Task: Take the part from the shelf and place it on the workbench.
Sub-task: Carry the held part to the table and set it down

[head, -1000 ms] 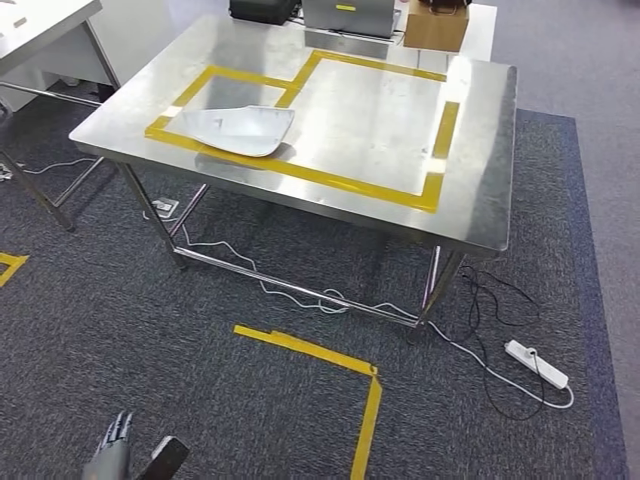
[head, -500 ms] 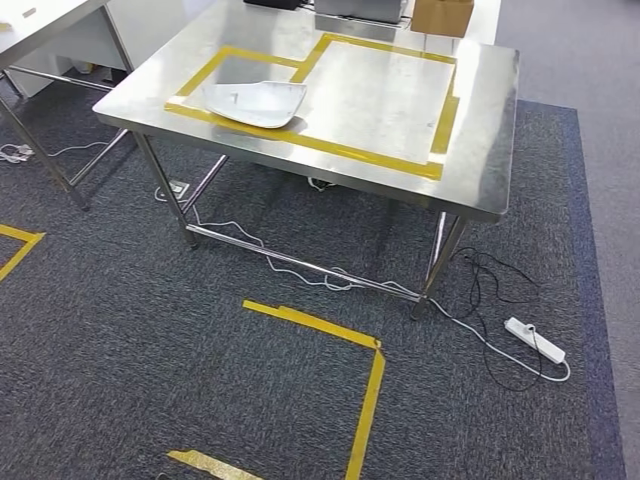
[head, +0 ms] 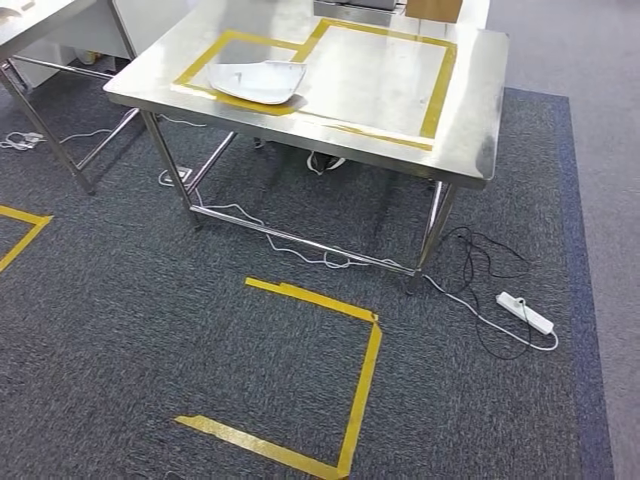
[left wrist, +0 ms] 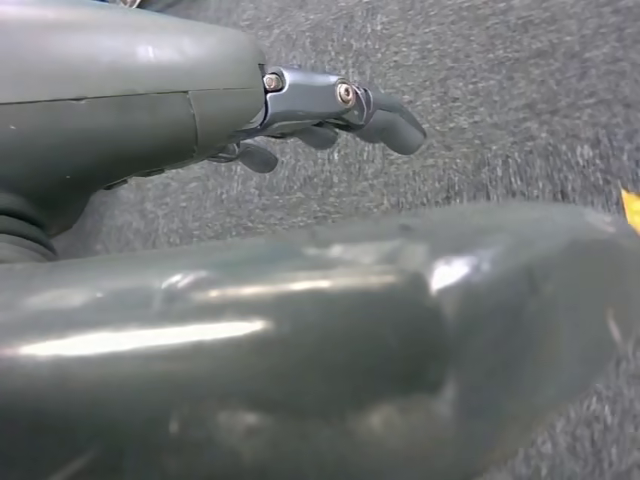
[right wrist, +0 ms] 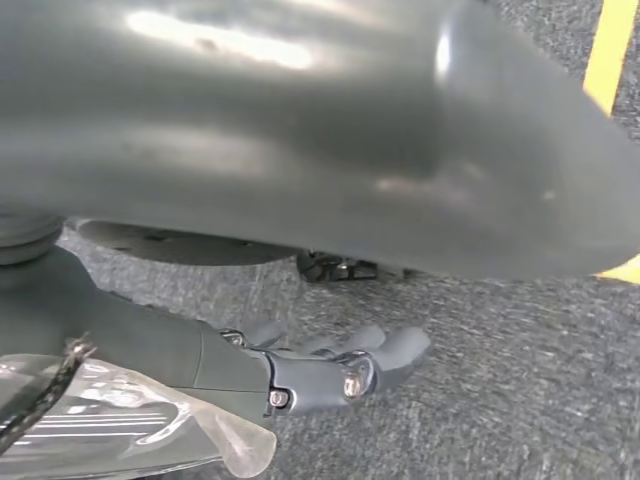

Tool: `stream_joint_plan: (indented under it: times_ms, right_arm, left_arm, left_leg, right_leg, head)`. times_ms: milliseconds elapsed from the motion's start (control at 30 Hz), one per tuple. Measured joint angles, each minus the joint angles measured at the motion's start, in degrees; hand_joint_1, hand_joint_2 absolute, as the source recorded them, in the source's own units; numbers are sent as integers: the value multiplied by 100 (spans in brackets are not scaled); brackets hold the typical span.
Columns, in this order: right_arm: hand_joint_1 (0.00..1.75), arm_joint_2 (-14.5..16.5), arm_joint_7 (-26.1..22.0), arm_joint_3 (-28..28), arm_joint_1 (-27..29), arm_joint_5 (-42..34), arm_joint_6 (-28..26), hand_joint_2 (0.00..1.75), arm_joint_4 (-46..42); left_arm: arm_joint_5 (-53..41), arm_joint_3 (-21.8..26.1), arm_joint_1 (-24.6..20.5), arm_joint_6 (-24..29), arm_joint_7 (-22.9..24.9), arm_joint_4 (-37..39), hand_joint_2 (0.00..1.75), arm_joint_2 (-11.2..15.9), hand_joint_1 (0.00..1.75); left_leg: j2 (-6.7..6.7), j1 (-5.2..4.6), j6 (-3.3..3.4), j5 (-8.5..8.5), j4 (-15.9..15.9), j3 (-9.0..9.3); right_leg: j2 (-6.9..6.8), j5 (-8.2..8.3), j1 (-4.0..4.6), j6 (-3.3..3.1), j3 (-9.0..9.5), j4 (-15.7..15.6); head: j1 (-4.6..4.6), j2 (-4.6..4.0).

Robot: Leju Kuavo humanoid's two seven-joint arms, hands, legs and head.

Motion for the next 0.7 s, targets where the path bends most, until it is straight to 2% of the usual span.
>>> stream_joint_plan:
  times_ms: [33, 67, 100, 167, 200, 233, 267, 300, 333, 367, 400, 433, 467, 500, 533, 567, 600, 667, 700]
  right_arm:
    - [0, -1, -4, -34, 13, -1, 12, 0, 0]
    - [0, -2, -6, -66, 28, -1, 20, 0, 0]
    - [0, -2, -8, -93, 38, -1, 23, 0, 0]
    - [0, -3, -12, -142, 48, -1, 27, 0, 1]
    - [0, -3, -14, -168, 50, -1, 28, 0, 1]
    - [0, -3, -16, -197, 50, -1, 29, 0, 2]
    - [0, -3, -18, -224, 50, -2, 30, 0, 2]
    - [0, -3, -20, -243, 50, -2, 30, 0, 2]
    - [0, -3, -21, -256, 50, -2, 30, 0, 2]
    - [0, -3, -22, -264, 51, -1, 31, 0, 2]
    - [0, -3, -25, -272, 52, -1, 31, 0, 2]
    - [0, -3, -27, -281, 52, -1, 31, 0, 2]
    - [0, -3, -29, -291, 52, -1, 31, 0, 2]
    - [0, -4, -31, -300, 55, -2, 31, 0, 3]
    - [0, -6, -31, -309, 60, -2, 32, 0, 4]
    - [0, -8, -31, -319, 67, -2, 32, 0, 5]
    - [0, -10, -31, -328, 73, -2, 32, 0, 7]
    - [0, -13, -31, -342, 74, -2, 32, 0, 7]
    - [0, -13, -31, -344, 72, -2, 32, 0, 7]
  left_arm:
    - [-25, 47, -15, 15, -2, 45, 0, 2, 0]
    - [-42, 90, -20, 24, -2, 82, 0, 3, 0]
    - [-56, 130, -21, 29, -2, 115, 0, 4, 0]
    - [-84, 199, -28, 31, -1, 157, 0, 4, 0]
    - [-99, 233, -37, 30, -2, 171, 0, 4, 0]
    - [-113, 265, -45, 29, -2, 180, 0, 4, 0]
    - [-123, 296, -52, 28, -3, 185, 0, 4, 0]
    - [-130, 319, -57, 27, -3, 188, 0, 5, 0]
    - [-137, 335, -61, 26, -3, 189, 0, 6, 0]
    - [-142, 349, -65, 26, -3, 189, 0, 9, 0]
    - [-146, 364, -69, 26, -3, 190, 0, 11, 0]
    - [-149, 380, -73, 27, -4, 191, 0, 13, 0]
    - [-149, 397, -78, 27, -5, 191, 0, 15, 0]
    - [-149, 414, -77, 27, -5, 194, 0, 12, 0]
    - [-149, 425, -80, 27, -5, 199, 0, 10, 0]
    - [-148, 433, -81, 26, -5, 203, 0, 9, 0]
    - [-148, 439, -82, 26, -5, 207, 0, 6, 0]
    - [-148, 443, -88, 26, -5, 209, 0, 5, 0]
    - [-148, 443, -90, 26, -5, 210, 0, 4, 0]
  left_leg:
    - [-7, 8, -38, -41, 9, -25]
    - [-16, 13, -72, -193, 91, -63]
    - [-24, 17, -105, -470, 291, -118]
    - [-28, 26, -158, -1085, 994, -240]
    - [-29, 29, -177, -1239, 1374, -276]
    - [-29, 30, -189, -1226, 1641, -260]
    - [-29, 32, -193, -1088, 1748, -179]
    - [-30, 33, -186, -909, 1664, -17]
    - [-33, 33, -166, -791, 1392, 239]
    - [-37, 25, -136, -792, 999, 533]
    - [-41, 15, -97, -871, 606, 796]
    - [-43, 2, -58, -971, 303, 976]
    - [-44, -13, -26, -1038, 133, 1041]
    - [-37, -6, 11, -1028, 71, 1012]
    - [-23, 3, 47, -981, 52, 949]
    - [-9, 17, 90, -921, 34, 874]
    - [5, 32, 129, -846, 18, 789]
    - [17, 31, 166, -699, 22, 613]
    - [20, 29, 163, -620, 26, 517]
  right_leg:
    - [-11, 66, -6, -34, -65, 19]
    - [-26, 134, -19, -80, -133, 25]
    - [-42, 203, -32, -119, -217, 40]
    - [-65, 314, -28, -164, -417, 120]
    - [-77, 364, -26, -162, -535, 178]
    - [-90, 411, -25, -158, -656, 247]
    - [-99, 454, -25, -150, -778, 322]
    - [-103, 495, -25, -139, -897, 399]
    - [-103, 536, -25, -124, -1009, 475]
    - [-100, 573, -18, -104, -1111, 546]
    - [-100, 615, -12, -77, -1193, 600]
    - [-102, 662, -9, -47, -1256, 633]
    - [-105, 713, -6, -14, -1302, 648]
    - [-107, 761, -4, 21, -1342, 654]
    - [-95, 743, -6, 57, -1387, 674]
    - [-74, 619, -9, 96, -1437, 751]
    - [-49, 392, -16, 134, -1506, 909]
    - [-16, -192, -42, 198, -1642, 1489]
    - [-13, -360, -53, 219, -1687, 1821]
  head:
    - [7, 0]
    - [8, 0]
    - [0, 0]
    - [-13, 0]
    - [-16, 0]
    - [-15, 0]
    - [-17, 0]
    - [-17, 0]
    - [-19, 0]
    - [-18, 0]
    - [-16, 0]
    - [-15, 0]
    - [-14, 0]
    - [-13, 0]
    - [-16, 0]
    - [-8, 0]
    - [1, 0]
    - [19, 0]
    - [21, 0]
